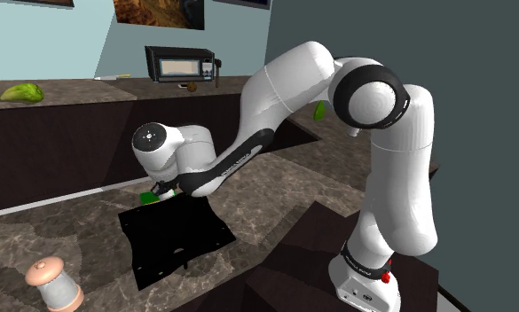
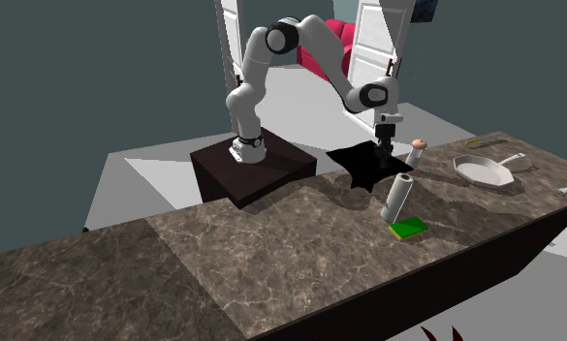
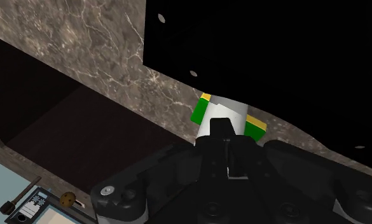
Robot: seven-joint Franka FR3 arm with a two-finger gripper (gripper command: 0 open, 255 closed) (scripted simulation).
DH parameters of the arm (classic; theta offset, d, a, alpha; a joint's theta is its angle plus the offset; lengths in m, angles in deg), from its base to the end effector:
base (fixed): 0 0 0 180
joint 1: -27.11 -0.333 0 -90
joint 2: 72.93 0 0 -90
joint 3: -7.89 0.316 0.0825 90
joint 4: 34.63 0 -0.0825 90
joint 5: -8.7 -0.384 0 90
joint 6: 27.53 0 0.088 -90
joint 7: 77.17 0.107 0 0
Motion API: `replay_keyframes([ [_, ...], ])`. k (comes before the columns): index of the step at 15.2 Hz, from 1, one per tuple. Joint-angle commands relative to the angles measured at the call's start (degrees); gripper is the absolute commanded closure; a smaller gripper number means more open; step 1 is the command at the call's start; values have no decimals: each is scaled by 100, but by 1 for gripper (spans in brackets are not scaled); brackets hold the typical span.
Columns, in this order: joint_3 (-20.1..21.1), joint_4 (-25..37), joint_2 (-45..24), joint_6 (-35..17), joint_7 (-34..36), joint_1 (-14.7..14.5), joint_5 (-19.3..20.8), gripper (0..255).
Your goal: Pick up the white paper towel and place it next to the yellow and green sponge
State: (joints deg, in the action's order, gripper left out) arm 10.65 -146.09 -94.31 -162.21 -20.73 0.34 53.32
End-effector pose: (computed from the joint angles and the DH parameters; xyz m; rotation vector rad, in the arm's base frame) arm 0.5484 0.2976 0.2955 2.7167 0.1066 0.5467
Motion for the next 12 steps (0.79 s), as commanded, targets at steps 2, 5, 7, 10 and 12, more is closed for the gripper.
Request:
replay_keyframes([
  [2,157,339,-128,112,-903,301,-649,0],
  [5,673,1903,-905,1135,-3205,1118,-2211,0],
  [7,921,3537,-1823,2316,-4342,1453,-2849,0],
  [10,977,3856,-2098,2475,-4514,1522,-2906,0],
  [12,967,3771,-2140,2350,-4501,1534,-2890,0],
])
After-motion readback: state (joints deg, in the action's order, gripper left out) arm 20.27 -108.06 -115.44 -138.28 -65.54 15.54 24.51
